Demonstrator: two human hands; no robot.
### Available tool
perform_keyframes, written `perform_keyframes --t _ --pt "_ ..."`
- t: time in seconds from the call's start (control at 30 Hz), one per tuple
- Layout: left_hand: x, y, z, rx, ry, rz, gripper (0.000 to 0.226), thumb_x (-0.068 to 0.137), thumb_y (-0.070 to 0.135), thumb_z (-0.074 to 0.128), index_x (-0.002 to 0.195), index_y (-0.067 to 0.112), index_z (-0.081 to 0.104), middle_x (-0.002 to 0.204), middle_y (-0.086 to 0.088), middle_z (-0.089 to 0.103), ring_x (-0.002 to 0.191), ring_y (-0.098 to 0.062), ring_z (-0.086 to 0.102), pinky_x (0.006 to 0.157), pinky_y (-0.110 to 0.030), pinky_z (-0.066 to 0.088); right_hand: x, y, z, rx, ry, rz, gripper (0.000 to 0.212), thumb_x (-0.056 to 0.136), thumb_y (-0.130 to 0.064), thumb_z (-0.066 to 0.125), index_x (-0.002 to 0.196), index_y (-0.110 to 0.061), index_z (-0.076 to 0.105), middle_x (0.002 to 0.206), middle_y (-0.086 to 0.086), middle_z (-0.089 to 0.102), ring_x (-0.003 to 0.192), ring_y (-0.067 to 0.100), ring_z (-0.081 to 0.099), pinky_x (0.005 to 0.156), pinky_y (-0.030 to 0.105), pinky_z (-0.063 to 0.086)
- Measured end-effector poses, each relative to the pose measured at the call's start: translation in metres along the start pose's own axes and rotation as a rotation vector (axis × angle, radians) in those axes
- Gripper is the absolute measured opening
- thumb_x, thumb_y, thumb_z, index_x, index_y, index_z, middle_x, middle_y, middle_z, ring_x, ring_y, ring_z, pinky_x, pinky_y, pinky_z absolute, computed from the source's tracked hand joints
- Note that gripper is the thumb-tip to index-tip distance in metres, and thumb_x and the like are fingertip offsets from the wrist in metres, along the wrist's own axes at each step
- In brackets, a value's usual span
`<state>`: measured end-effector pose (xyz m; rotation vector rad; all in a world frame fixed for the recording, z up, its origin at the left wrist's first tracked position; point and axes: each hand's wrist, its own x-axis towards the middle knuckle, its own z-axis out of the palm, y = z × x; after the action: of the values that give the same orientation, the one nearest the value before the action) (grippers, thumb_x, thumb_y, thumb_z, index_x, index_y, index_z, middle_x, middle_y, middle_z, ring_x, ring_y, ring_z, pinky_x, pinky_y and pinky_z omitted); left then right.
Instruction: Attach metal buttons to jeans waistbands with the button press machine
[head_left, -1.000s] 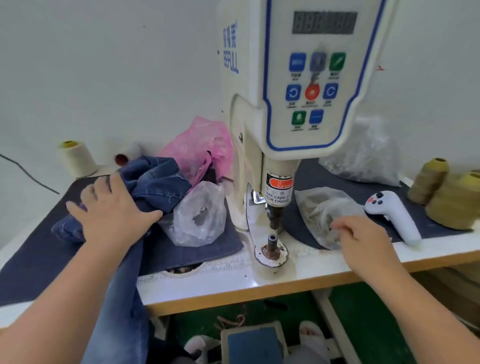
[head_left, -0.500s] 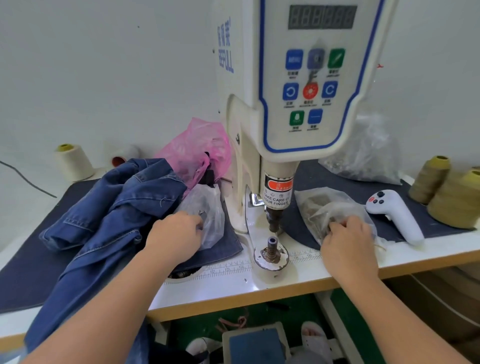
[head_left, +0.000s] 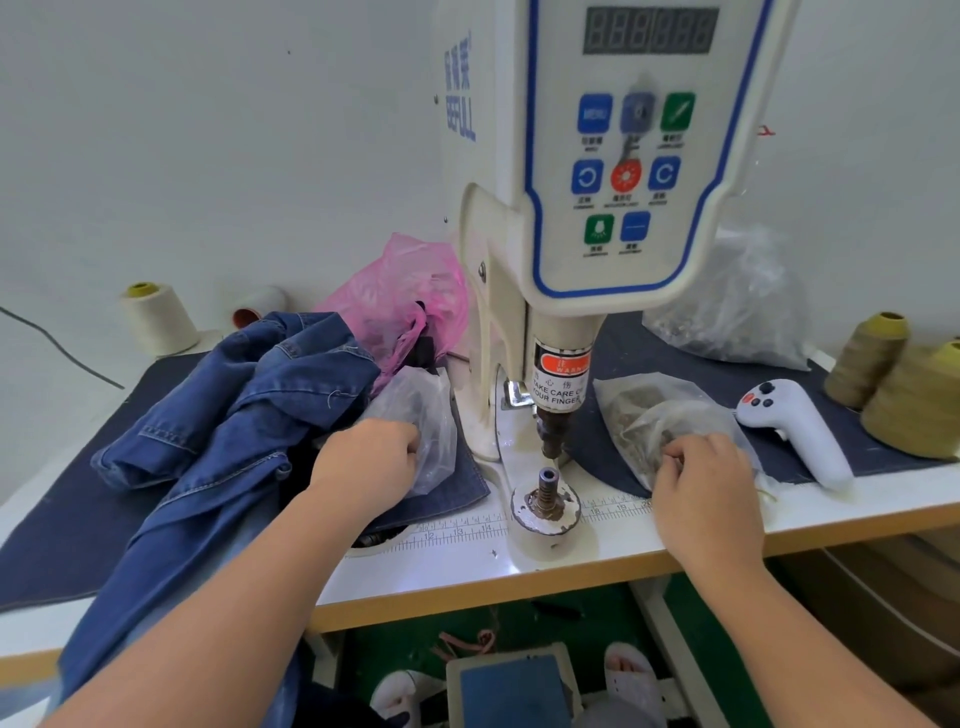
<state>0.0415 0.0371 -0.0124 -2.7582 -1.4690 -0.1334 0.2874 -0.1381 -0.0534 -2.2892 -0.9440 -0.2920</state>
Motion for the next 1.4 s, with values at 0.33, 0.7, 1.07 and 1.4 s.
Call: perform_keyframes --t 0.33,0.7,1.07,1.4 --pt "0.002 -0.001 0.01 -0.089 0.035 -0.067 0.02 0.102 0.026 0.036 0.101 0.019 0.054 0.101 -0.006 0.066 0.087 -0.028 0.062 0.079 -0.037 0.05 -0.001 0.004 0.001 0.027 0.046 -0.014 0.006 0.094 -0.019 0.061 0.092 -0.015 0.065 0.092 -0.005 0.048 0.092 0.013 0.042 0.075 0.03 0.037" --pt "0.017 -0.003 -0.006 0.156 -0.07 -0.142 0.032 0.095 0.017 0.045 0.123 0.028 0.057 0.097 0.001 0.059 0.084 -0.023 0.059 0.068 -0.033 0.048 0.0 0.004 0.001 0.015 0.015 0.001 0.006 0.094 -0.02 0.061 0.093 -0.016 0.066 0.093 -0.004 0.052 0.095 0.018 0.05 0.075 0.034 0.046" --pt "0.019 -0.002 -0.001 0.191 -0.037 -0.125 0.029 0.098 0.018 0.041 0.122 0.023 0.056 0.09 0.002 0.055 0.077 -0.023 0.054 0.066 -0.032 0.045 -0.002 0.003 -0.001 0.011 0.014 0.002 0.007 0.094 -0.02 0.062 0.092 -0.015 0.066 0.093 -0.003 0.053 0.094 0.017 0.049 0.073 0.031 0.041" --pt "-0.012 0.015 -0.009 -0.452 0.358 -0.2 0.013 0.096 0.022 0.051 0.088 0.013 0.054 0.076 -0.005 0.062 0.068 -0.028 0.06 0.069 -0.04 0.055 -0.003 0.001 -0.002 0.034 0.031 -0.012 0.007 0.095 -0.018 0.061 0.092 -0.014 0.066 0.094 -0.002 0.054 0.093 0.018 0.049 0.074 0.033 0.043"
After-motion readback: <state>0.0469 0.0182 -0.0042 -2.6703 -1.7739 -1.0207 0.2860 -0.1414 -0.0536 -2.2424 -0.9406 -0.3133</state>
